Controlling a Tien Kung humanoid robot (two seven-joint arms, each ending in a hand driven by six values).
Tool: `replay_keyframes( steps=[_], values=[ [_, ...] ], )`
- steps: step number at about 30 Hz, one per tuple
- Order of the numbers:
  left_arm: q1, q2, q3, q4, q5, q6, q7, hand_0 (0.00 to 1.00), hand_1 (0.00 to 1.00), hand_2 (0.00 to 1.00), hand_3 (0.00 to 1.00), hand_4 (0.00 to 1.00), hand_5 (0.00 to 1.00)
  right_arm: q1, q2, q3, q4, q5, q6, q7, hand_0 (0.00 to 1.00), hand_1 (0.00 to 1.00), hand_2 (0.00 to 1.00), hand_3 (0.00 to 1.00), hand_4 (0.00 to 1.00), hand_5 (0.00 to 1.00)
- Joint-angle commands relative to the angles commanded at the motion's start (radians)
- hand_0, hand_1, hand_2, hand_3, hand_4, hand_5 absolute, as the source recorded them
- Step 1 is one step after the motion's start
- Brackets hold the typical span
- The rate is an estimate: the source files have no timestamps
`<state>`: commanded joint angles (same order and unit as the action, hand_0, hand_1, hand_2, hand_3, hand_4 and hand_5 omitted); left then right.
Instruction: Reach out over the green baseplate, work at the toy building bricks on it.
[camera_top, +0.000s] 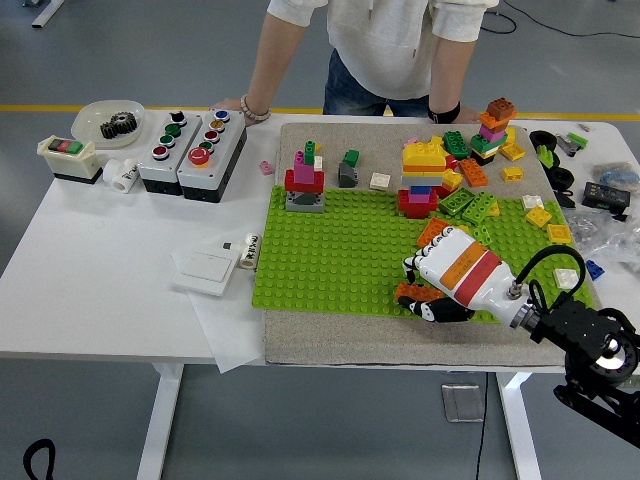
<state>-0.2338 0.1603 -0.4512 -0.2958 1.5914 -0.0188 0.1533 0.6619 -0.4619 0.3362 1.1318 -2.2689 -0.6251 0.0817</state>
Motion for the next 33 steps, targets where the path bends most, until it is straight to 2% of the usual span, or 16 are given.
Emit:
replay_keyframes(
  steps=[15,33],
  values=[
    [-0.002,0.0,0.006,0.0,-0.009,0.001,-0.003,0.621,0.654,0.7,0.613,0.666,0.661,-0.005,-0.007,0.005,-0.005,0.0,0.002,0.003,0.178,0.207,0.306,0.455,0.697,0.552],
    [-0.003,-0.001,0.008,0.001,-0.013,0.0,-0.004,0.621,0.654,0.7,0.613,0.666,0.661,-0.009,-0.008,0.005,-0.018,0.0,-0.009,0.052,0.17,0.181,0.29,0.447,0.706,0.548]
  ],
)
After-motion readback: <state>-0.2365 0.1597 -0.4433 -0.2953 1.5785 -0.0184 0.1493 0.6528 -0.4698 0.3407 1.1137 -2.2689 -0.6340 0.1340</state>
